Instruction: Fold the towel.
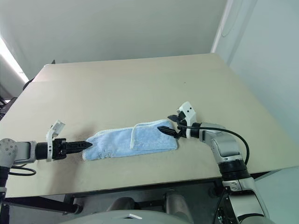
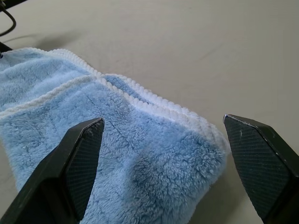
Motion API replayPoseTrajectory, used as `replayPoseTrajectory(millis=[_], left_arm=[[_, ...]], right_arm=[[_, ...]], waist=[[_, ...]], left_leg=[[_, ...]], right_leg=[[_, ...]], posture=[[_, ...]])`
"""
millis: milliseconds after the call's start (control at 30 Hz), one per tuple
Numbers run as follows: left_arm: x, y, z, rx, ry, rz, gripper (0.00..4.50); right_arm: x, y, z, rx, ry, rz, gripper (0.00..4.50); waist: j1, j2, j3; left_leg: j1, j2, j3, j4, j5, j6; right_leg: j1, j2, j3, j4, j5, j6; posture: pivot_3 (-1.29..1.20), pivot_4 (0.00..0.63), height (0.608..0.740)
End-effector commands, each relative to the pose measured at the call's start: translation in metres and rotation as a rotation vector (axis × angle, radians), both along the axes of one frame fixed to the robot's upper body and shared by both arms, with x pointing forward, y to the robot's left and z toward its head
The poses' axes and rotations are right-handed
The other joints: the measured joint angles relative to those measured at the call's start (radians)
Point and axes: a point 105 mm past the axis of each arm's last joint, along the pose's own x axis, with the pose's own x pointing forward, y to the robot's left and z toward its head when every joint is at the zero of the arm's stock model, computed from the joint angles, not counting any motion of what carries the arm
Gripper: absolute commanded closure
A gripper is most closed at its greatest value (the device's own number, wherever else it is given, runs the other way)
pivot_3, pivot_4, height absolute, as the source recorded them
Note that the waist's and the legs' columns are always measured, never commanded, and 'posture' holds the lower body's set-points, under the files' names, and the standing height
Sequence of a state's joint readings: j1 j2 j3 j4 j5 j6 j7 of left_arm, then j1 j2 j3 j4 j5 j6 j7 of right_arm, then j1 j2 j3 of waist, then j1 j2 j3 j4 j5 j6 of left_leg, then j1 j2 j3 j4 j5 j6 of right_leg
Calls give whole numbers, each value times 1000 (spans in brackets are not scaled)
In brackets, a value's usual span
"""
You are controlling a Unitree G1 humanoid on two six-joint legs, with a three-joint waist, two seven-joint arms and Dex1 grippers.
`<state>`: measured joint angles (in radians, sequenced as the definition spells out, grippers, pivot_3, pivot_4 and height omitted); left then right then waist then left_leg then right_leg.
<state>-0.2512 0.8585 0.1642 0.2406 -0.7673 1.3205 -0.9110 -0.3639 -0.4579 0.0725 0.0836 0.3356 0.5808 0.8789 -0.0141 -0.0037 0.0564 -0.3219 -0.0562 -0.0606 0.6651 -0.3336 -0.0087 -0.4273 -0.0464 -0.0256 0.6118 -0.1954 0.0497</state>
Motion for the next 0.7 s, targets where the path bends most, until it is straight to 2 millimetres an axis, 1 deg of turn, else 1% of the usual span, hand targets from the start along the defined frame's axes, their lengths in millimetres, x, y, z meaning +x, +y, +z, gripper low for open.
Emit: replayPoseTrajectory(millis=[33,267,433,533,600,700], left_arm=[[2,-2,-5,52,11,-40,1448],[4,-25,-22,93,54,-138,1448],[7,-42,-38,156,82,-201,1448],[8,-49,-45,179,100,-229,1448],[10,-52,-47,186,113,-240,1448],[9,-56,-51,203,124,-275,1448]], right_arm=[[2,7,11,-2,-60,20,211],[4,6,8,-13,-52,7,211],[7,3,4,-34,-42,-18,211],[7,4,5,-26,-31,-18,211],[8,4,5,-22,-27,-22,211],[10,4,3,-25,-20,-35,211]], waist=[[4,0,0],[18,4,-2],[37,13,-7],[51,18,-8],[55,20,-8],[54,25,-9]], left_leg=[[0,0,0,0,0,0],[2,-1,0,0,0,0],[3,-2,0,2,0,0],[4,-3,0,2,0,0],[7,-3,0,2,0,0],[17,-1,0,2,0,0]], right_leg=[[0,0,0,0,0,0],[3,-1,0,0,0,0],[6,-2,-1,0,-1,0],[12,-3,-1,-1,-3,0],[18,-2,-1,-2,-4,1],[23,-2,-2,-6,-6,2]], posture=[[0,0,740],[0,0,740],[0,0,740],[0,0,740],[0,0,740],[0,0,740]])
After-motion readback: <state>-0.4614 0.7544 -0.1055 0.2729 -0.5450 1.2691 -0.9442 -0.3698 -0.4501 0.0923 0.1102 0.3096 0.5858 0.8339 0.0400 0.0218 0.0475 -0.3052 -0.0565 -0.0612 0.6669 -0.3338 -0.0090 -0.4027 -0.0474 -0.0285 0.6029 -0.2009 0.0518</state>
